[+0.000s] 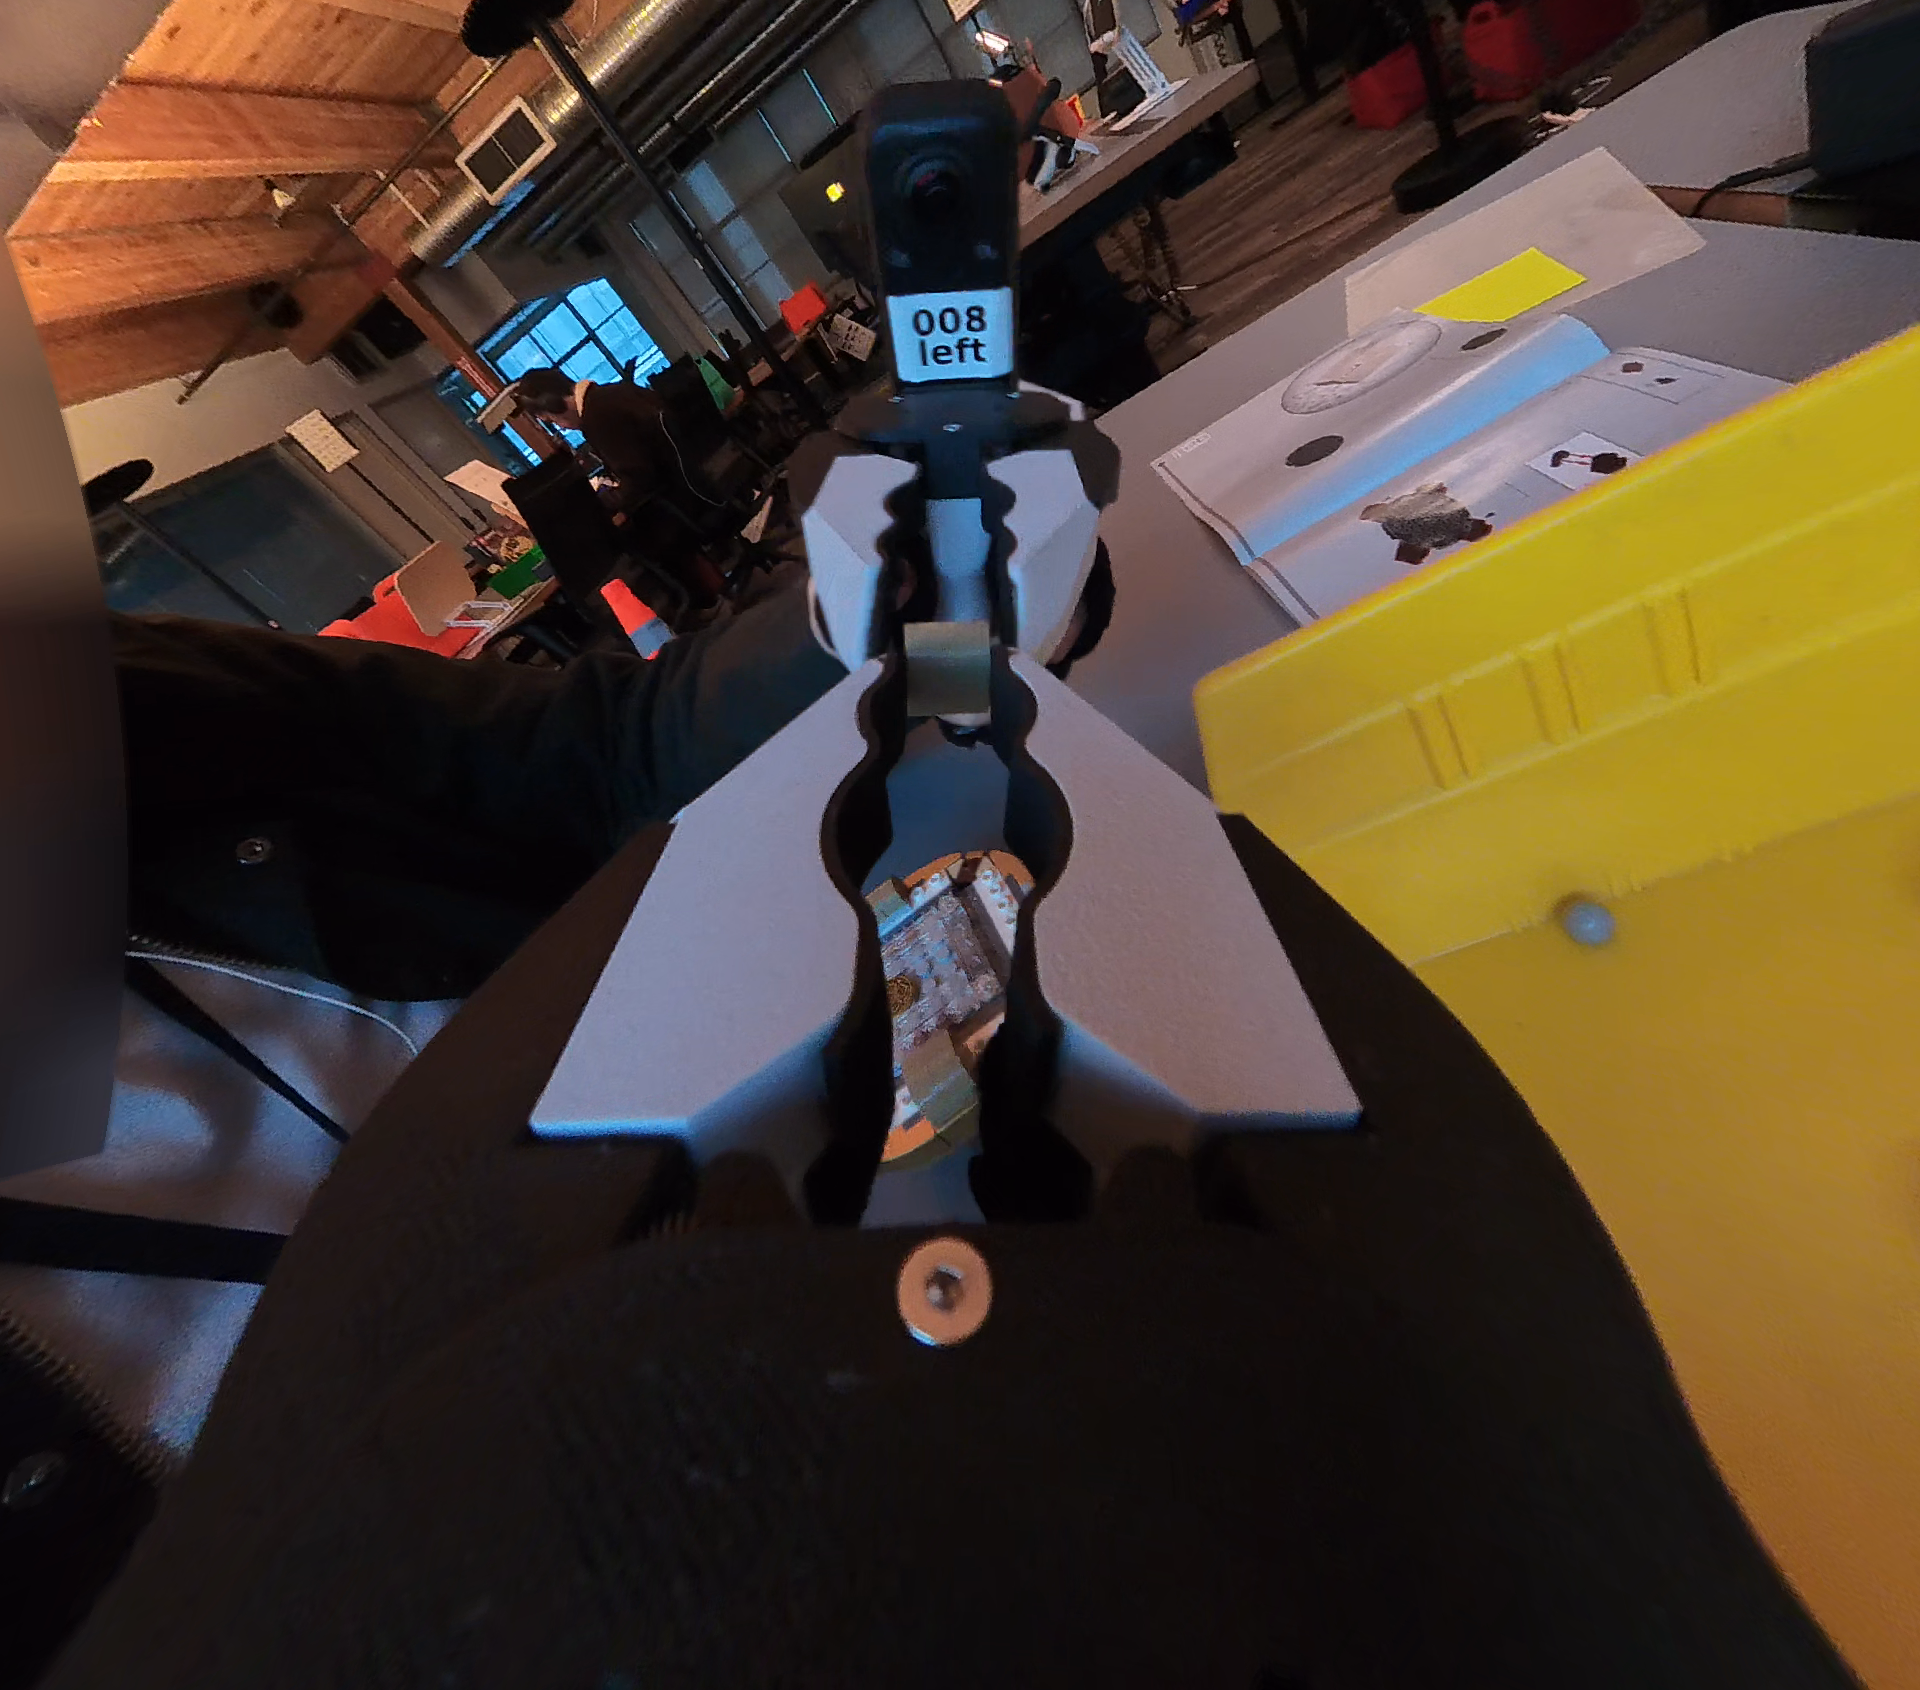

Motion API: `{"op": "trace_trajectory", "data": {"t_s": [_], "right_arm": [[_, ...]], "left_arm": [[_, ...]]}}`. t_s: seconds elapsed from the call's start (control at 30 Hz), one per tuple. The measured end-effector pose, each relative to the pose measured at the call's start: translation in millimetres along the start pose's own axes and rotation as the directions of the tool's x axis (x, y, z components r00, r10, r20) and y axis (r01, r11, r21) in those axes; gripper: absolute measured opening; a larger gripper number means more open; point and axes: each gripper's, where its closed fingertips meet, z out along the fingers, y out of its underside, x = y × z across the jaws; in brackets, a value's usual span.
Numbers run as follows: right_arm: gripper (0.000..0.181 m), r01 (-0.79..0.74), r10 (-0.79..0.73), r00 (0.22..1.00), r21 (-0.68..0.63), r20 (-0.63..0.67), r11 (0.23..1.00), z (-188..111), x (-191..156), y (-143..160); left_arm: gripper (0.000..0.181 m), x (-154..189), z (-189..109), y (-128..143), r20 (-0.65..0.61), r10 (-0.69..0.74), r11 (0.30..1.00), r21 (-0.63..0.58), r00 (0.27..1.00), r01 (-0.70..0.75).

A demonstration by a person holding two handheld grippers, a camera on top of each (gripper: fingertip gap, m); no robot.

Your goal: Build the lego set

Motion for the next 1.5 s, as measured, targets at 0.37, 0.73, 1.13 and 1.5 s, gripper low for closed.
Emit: {"op": "trace_trajectory", "data": {"t_s": [0.37, 0.73, 1.13, 1.5], "right_arm": [[0.014, 0.028, -0.028, 0.999, -0.015, -0.023, 1.000, 2, -1, 1], [0.042, 0.702, -0.764, 0.545, -0.310, -0.347, 0.641, -1, 3, -5], [0.011, 0.759, -0.885, 0.304, -0.472, -0.352, 0.449, 2, 6, 2], [0.012, 0.730, -0.892, 0.355, -0.514, -0.279, 0.451, 4, 9, 16]], "left_arm": [[0.014, 2, -1, 1, -0.045, -0.048, 0.999, -0.010, 0.998, 0.047], [0.013, 0, -4, -1, -0.118, -0.272, 0.962, 0.003, 0.955, 0.274], [0.013, -1, -4, -2, -0.148, -0.349, 0.935, 0.012, 0.925, 0.355], [0.013, -5, -1, 14, -0.086, -0.362, 0.931, -0.078, 0.928, 0.356]]}}
